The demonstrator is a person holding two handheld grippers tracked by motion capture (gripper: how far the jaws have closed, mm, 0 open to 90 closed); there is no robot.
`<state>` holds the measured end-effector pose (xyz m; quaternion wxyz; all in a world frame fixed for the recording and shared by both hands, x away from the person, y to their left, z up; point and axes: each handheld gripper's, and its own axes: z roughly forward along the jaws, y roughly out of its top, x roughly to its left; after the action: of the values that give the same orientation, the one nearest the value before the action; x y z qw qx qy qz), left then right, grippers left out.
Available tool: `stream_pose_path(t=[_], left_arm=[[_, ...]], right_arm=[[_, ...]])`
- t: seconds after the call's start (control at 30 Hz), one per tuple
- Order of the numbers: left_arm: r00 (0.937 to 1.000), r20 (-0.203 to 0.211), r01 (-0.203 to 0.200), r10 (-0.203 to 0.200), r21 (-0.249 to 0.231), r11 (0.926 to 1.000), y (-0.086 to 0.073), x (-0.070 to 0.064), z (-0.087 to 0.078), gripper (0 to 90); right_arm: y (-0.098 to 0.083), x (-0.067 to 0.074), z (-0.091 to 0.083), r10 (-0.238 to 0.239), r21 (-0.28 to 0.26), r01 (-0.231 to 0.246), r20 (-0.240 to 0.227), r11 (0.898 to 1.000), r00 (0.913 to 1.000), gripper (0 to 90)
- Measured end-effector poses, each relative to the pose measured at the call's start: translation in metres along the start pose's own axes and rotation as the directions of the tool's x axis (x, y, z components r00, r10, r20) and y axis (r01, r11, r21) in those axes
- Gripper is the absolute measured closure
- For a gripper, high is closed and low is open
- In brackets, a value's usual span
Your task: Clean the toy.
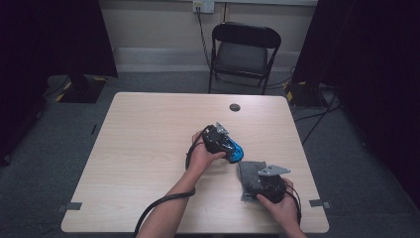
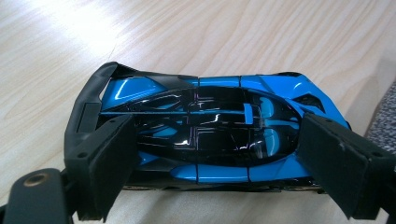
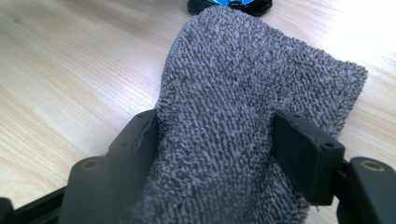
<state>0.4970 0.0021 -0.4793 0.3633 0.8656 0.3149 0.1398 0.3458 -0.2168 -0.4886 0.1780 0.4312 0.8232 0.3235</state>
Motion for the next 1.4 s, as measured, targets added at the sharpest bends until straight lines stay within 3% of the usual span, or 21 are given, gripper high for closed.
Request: stream_pose_path(t=[0.3,0.53,0.7,0.87,0.93,1.03,1.2,1.33,1.4], left_arm=[[1.0000,-0.008,0.002,-0.002,-0.015,0.9999,-0.002,-0.001,0.002,9.5],[1.0000,-0.008,0.000,0.000,-0.009,1.0000,-0.001,-0.001,0.002,9.6],[1.0000,-0.009,0.002,-0.002,-0.005,1.0000,-0.001,-0.001,0.002,9.7],[0.9999,-0.010,0.003,-0.003,-0.002,1.0000,0.000,-0.002,0.002,10.0],[0.9999,-0.011,0.002,-0.002,0.001,1.0000,0.000,-0.002,0.002,10.1],[0.9999,-0.011,0.003,-0.003,-0.002,1.0000,0.000,-0.002,0.002,10.1],[0.9999,-0.011,0.004,-0.004,-0.004,1.0000,0.000,-0.002,0.002,10.2],[0.9999,-0.014,0.005,-0.005,-0.001,1.0000,0.000,-0.003,0.002,10.3],[0.9999,-0.016,0.004,-0.004,0.003,1.0000,0.000,-0.003,0.002,10.3]], right_arm=[[0.001,0.003,0.002,-0.004,0.015,0.003,0.030,1.000,0.9995,37.3],[0.003,-0.003,0.001,-0.015,0.020,0.014,0.036,1.000,0.9992,64.0],[0.005,-0.008,-0.001,0.014,0.012,-0.015,0.029,1.000,0.9995,69.2],[0.017,-0.033,-0.009,0.126,-0.051,-0.122,0.085,0.991,0.9884,69.6],[0.023,-0.044,-0.005,0.136,-0.031,-0.134,0.121,0.991,0.9832,69.6],[0.027,-0.051,0.008,0.135,0.000,-0.137,0.162,0.991,0.9774,69.4],[0.034,-0.051,0.024,0.092,0.041,-0.101,0.177,0.994,0.9799,68.1],[0.037,-0.040,0.030,0.075,0.029,-0.080,0.136,0.996,0.9879,64.6],[0.038,-0.035,0.031,0.068,0.015,-0.070,0.119,0.997,0.9906,56.2]])
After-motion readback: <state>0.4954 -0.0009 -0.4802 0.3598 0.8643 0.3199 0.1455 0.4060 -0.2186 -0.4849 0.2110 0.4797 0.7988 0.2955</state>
